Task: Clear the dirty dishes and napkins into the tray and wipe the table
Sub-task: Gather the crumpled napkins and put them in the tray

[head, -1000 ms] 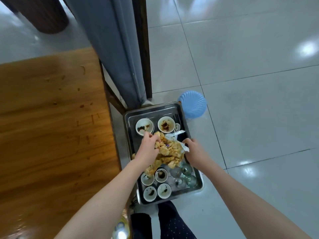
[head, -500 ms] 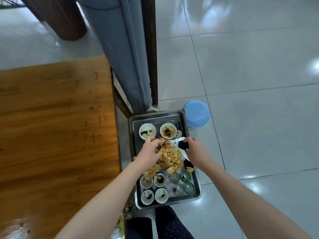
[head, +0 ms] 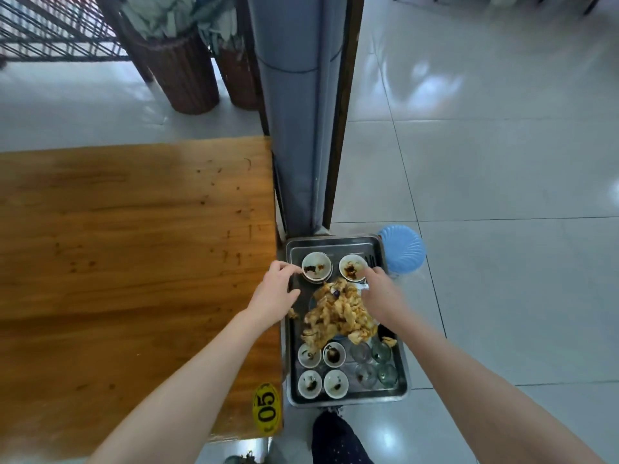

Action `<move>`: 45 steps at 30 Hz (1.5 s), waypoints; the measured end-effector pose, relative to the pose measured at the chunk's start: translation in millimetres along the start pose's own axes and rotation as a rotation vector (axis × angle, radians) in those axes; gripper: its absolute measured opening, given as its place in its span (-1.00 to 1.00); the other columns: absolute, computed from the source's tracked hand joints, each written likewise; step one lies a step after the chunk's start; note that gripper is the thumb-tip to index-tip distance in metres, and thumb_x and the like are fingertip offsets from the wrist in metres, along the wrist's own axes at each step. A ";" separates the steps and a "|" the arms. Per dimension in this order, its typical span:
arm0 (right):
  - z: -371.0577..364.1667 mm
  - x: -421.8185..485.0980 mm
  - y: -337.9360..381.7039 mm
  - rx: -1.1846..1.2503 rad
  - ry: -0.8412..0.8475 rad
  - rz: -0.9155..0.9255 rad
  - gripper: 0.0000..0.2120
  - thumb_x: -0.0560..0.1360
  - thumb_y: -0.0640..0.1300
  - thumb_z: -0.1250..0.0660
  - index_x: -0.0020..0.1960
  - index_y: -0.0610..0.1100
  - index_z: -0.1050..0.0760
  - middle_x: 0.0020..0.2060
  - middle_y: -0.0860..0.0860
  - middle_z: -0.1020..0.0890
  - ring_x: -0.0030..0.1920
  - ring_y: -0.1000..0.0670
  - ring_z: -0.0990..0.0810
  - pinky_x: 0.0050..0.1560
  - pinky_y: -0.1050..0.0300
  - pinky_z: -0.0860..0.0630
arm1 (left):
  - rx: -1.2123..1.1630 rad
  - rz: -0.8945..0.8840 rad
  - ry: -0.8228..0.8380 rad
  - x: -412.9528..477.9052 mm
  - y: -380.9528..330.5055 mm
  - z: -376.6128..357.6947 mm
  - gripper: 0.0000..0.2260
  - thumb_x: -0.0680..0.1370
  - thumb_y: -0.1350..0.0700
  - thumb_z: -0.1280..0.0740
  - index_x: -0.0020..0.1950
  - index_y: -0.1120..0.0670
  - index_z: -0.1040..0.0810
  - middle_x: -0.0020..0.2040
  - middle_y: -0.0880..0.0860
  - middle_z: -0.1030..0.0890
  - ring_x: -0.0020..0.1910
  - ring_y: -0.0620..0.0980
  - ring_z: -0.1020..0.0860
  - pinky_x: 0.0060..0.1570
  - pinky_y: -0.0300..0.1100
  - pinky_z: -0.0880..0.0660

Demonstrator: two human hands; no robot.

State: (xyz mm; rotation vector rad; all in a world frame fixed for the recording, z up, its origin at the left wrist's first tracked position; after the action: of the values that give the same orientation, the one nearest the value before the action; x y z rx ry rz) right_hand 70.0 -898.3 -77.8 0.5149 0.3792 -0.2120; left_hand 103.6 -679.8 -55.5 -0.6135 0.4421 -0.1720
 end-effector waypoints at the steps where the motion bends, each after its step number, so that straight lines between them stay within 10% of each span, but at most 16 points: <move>1: -3.1 -5.4 8.8 -0.005 -0.007 0.009 -0.60 0.54 -0.33 -0.16 0.35 -0.10 -0.34 0.24 -0.08 -0.42 0.21 -0.12 -0.43 0.17 -0.10 -0.48 | 0.000 -0.001 -0.015 -6.7 6.1 6.5 -0.64 0.57 0.17 -0.32 0.36 -0.01 -0.43 0.33 -0.01 -0.34 0.25 -0.03 -0.43 0.23 -0.13 -0.46; 20: -107.7 -129.2 230.8 -0.250 -0.164 0.396 -0.62 0.53 -0.30 -0.19 0.32 -0.10 -0.41 0.17 -0.06 -0.52 0.16 -0.11 -0.46 0.15 -0.01 -0.45 | 0.127 0.121 -0.260 -202.5 179.9 117.8 -0.64 0.58 0.13 -0.32 0.37 -0.05 -0.41 0.32 0.02 -0.42 0.18 0.03 -0.48 0.13 -0.12 -0.45; 45: -225.6 -114.9 493.8 -0.378 0.086 0.860 -0.55 0.55 -0.34 -0.20 0.40 -0.07 -0.33 0.23 -0.04 -0.47 0.22 -0.08 -0.42 0.21 0.05 -0.40 | 0.022 0.583 -0.491 -325.3 384.5 235.3 -0.64 0.60 0.03 -0.29 0.39 -0.05 -0.39 0.29 0.02 -0.46 0.22 0.02 -0.47 0.20 -0.06 -0.49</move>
State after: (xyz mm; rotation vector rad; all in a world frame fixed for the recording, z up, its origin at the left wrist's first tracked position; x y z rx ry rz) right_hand 41.5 -350.2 3.7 0.2766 0.2448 0.7039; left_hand -71.1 -155.2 2.6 -0.4627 0.1272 0.5203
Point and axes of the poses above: each hand's wrist, its own x-axis towards the middle knuckle, its own z-axis out of the back of the hand, y = z × x, the point moved 3 cm from there along x, towards the middle knuckle
